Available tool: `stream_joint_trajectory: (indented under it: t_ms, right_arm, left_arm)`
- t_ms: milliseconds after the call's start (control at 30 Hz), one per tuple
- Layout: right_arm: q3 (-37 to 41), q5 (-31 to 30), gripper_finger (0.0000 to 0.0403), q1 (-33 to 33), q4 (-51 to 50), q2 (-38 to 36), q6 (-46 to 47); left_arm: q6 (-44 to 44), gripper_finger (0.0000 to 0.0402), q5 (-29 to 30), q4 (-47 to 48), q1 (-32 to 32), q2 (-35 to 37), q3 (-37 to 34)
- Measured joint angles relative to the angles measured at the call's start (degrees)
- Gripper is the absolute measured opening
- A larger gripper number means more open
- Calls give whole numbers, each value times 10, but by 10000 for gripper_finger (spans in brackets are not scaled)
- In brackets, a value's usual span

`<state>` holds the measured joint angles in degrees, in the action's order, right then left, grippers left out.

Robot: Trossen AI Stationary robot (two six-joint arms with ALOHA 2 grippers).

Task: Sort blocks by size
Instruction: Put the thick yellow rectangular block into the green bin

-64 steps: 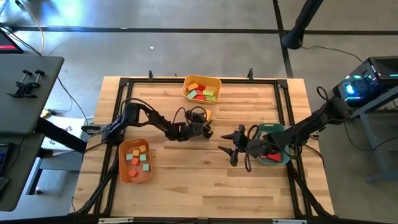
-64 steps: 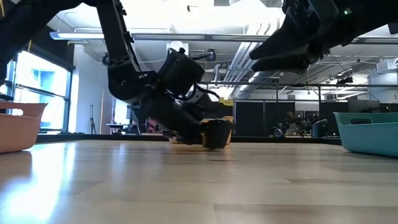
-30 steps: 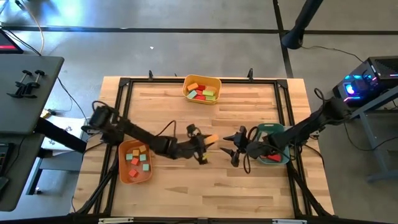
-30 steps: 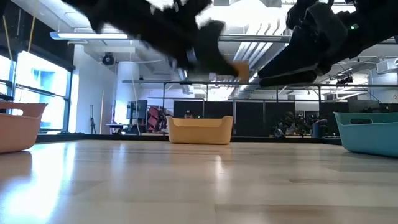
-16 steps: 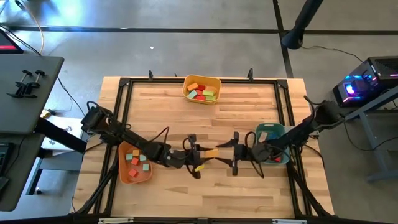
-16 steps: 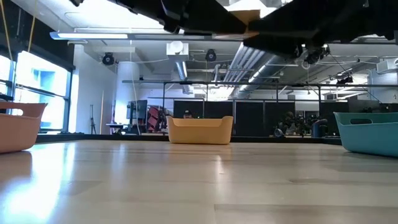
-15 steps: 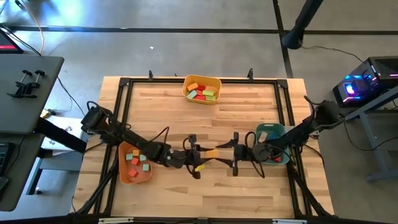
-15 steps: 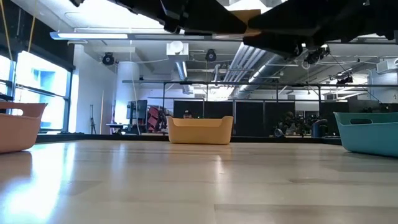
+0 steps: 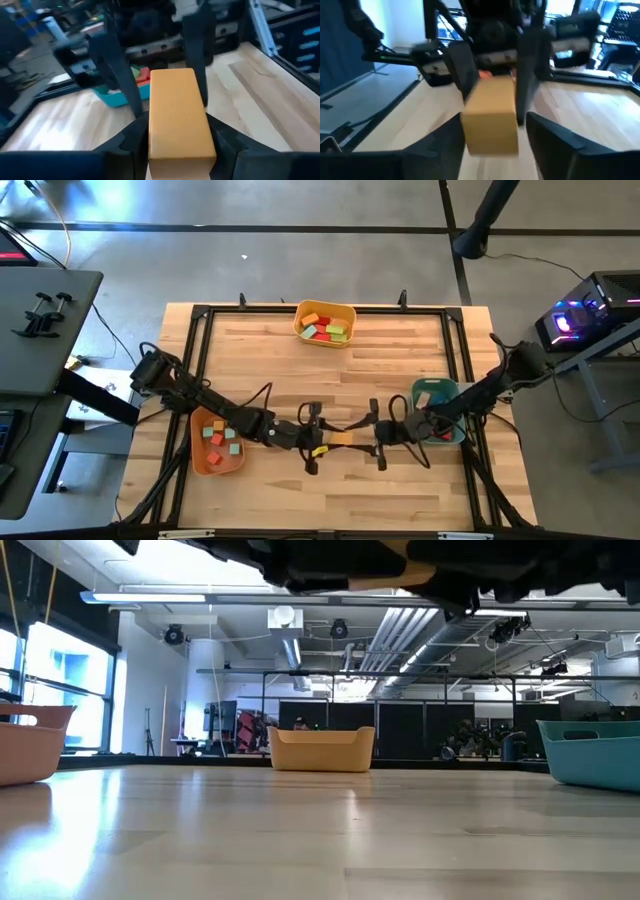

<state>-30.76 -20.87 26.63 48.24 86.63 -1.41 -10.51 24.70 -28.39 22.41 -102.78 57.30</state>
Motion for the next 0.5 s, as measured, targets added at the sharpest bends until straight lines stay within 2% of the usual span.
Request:
stream_joint_trajectory:
  t_ms: [67, 167, 300, 367, 500]
  right_arm:
    - [-7, 2, 179, 1, -8, 0, -7]
    - [-16, -8, 130, 0, -39, 0, 1]
    - [-32, -68, 127, 11, -128, -12, 33]
    - [-47, -125, 127, 28, -231, -35, 72]
    - [-102, -189, 127, 60, -566, -92, 248]
  left_arm:
    - [-1, 144, -21, 5, -5, -1, 0]
    - [13, 154, -16, 17, -12, -5, 0]
    - [40, 169, -8, 66, -23, -4, 1]
    - [58, 176, 13, 104, -27, -6, 0]
    - [99, 185, 54, 165, -26, -6, 0]
